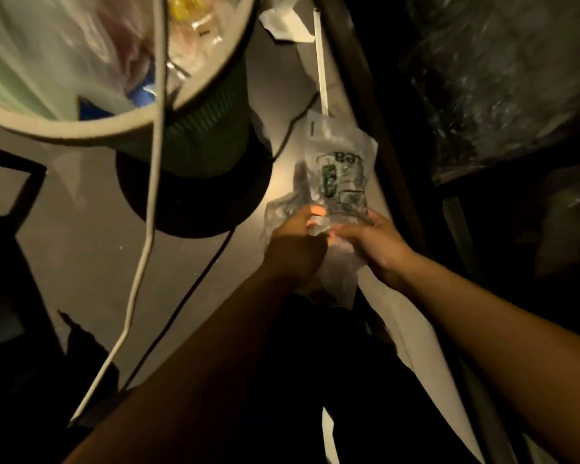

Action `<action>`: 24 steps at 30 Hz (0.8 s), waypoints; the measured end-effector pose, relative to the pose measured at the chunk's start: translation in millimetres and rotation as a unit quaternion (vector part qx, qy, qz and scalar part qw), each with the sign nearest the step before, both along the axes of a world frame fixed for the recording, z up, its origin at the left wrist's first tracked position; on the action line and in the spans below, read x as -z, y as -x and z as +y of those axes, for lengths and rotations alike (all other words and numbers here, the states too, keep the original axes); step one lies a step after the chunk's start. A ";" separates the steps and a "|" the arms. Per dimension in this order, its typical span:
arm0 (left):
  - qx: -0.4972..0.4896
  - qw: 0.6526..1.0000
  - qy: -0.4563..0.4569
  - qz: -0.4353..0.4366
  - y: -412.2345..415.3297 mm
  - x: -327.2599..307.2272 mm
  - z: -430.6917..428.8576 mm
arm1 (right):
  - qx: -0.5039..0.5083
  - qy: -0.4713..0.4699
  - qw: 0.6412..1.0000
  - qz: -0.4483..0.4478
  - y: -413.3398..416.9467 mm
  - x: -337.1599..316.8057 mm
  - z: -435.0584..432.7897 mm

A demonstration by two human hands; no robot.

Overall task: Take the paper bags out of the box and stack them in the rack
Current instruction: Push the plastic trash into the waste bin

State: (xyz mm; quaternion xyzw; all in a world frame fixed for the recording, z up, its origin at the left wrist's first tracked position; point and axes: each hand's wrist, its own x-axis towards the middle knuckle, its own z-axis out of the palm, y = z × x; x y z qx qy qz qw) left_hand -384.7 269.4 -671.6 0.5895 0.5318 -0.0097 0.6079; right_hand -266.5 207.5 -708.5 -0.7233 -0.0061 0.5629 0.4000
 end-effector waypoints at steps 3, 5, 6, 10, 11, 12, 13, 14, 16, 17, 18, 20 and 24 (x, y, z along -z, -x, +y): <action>-0.008 0.997 -0.071 0.034 13.0 -52.6 2.7 | -0.017 -0.007 0.998 0.053 0.4 -66.4 1.1; 0.031 0.994 -0.087 0.063 21.6 -88.1 2.4 | -0.048 -0.022 0.994 0.096 0.1 -108.4 1.5; 0.054 0.994 -0.073 0.061 26.5 -105.0 2.2 | -0.060 -0.028 0.991 0.113 -0.9 -128.7 1.8; 0.011 0.997 0.072 0.002 45.3 -189.2 15.8 | -0.140 -0.075 0.970 0.181 -0.2 -218.0 16.4; -0.007 0.992 0.121 -0.026 50.2 -212.6 22.6 | -0.180 -0.086 0.963 0.183 0.7 -242.5 25.1; -0.020 0.985 0.167 -0.045 56.3 -233.4 28.3 | -0.211 -0.087 0.957 0.178 1.6 -265.0 32.6; -0.033 0.978 0.196 -0.064 63.2 -252.8 32.3 | -0.225 -0.084 0.954 0.180 2.9 -285.4 38.4; -0.042 0.975 0.204 -0.076 73.1 -276.3 43.3 | -0.247 -0.079 0.950 0.176 6.1 -310.3 51.4; -0.059 0.972 0.204 -0.099 82.7 -293.9 47.8 | -0.280 -0.062 0.944 0.167 12.2 -331.2 65.7; -0.067 0.973 0.194 -0.107 89.1 -305.8 54.5 | -0.305 -0.061 0.939 0.146 18.8 -342.8 76.1; -0.074 0.977 0.170 -0.105 98.3 -316.6 64.8 | -0.340 -0.063 0.931 0.117 28.3 -354.6 90.7; -0.084 0.981 0.143 -0.100 109.2 -330.5 74.5 | -0.386 -0.073 0.918 0.047 49.3 -368.6 108.4; -0.102 0.992 0.053 -0.043 137.0 -342.1 104.5 | -0.401 -0.120 0.905 -0.070 79.8 -372.7 140.6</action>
